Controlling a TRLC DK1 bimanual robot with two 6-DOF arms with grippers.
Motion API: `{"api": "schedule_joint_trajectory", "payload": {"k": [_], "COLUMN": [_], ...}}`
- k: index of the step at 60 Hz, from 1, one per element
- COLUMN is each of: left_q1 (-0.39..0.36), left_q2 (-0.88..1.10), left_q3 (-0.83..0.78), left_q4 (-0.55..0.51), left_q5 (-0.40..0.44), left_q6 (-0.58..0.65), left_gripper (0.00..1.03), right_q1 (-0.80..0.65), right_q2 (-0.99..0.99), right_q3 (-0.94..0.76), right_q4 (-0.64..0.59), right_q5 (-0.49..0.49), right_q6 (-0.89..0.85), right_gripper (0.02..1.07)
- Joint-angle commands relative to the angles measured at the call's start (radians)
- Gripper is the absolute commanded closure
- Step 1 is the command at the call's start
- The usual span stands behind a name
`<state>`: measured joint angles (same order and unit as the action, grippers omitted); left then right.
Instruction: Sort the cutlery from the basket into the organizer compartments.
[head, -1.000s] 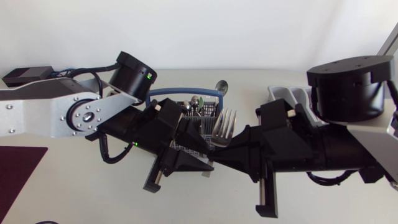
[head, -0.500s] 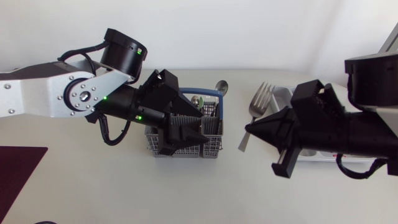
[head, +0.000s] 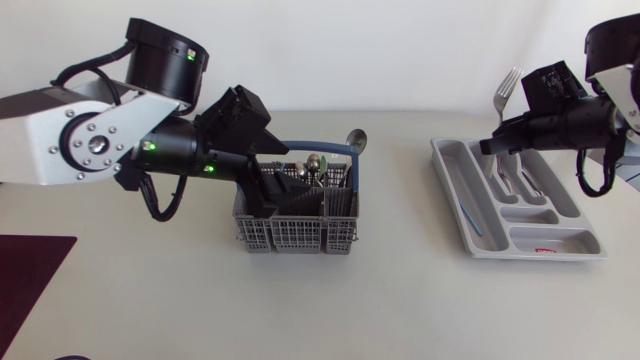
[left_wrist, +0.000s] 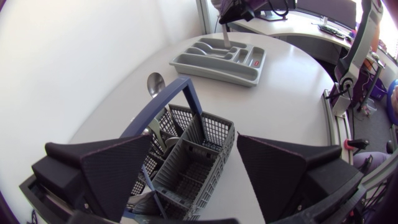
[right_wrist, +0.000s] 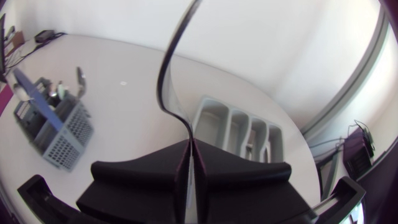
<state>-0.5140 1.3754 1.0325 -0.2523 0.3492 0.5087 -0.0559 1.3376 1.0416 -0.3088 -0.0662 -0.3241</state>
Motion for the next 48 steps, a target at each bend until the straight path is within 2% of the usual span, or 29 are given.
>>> {"api": "schedule_joint_trajectory", "payload": {"k": [1, 10, 20, 39, 48], "left_q1": [0.002, -0.008, -0.021, -0.09, -0.1], "left_q2": [-0.038, -0.075, -0.102, -0.111, -0.127], "left_q3": [-0.034, -0.061, -0.088, -0.117, -0.118], "left_q4": [0.004, 0.004, 0.005, 0.028, 0.033], "left_q5": [-0.021, -0.062, -0.113, -0.246, -0.276], "left_q6": [-0.018, -0.009, 0.013, 0.053, 0.051], "left_gripper": [0.07, 0.07, 0.07, 0.07, 0.07], "right_q1": [-0.038, -0.084, -0.136, -0.213, -0.237], "right_q2": [0.098, 0.248, 0.394, 0.595, 0.672], "right_q3": [0.063, 0.156, 0.259, 0.429, 0.482], "right_q4": [0.022, 0.01, -0.009, -0.049, -0.055], "right_q5": [0.055, 0.169, 0.244, 0.272, 0.273], "right_q6": [0.03, 0.051, 0.071, 0.111, 0.117], "right_gripper": [1.01, 1.01, 1.01, 1.01, 1.01]}}
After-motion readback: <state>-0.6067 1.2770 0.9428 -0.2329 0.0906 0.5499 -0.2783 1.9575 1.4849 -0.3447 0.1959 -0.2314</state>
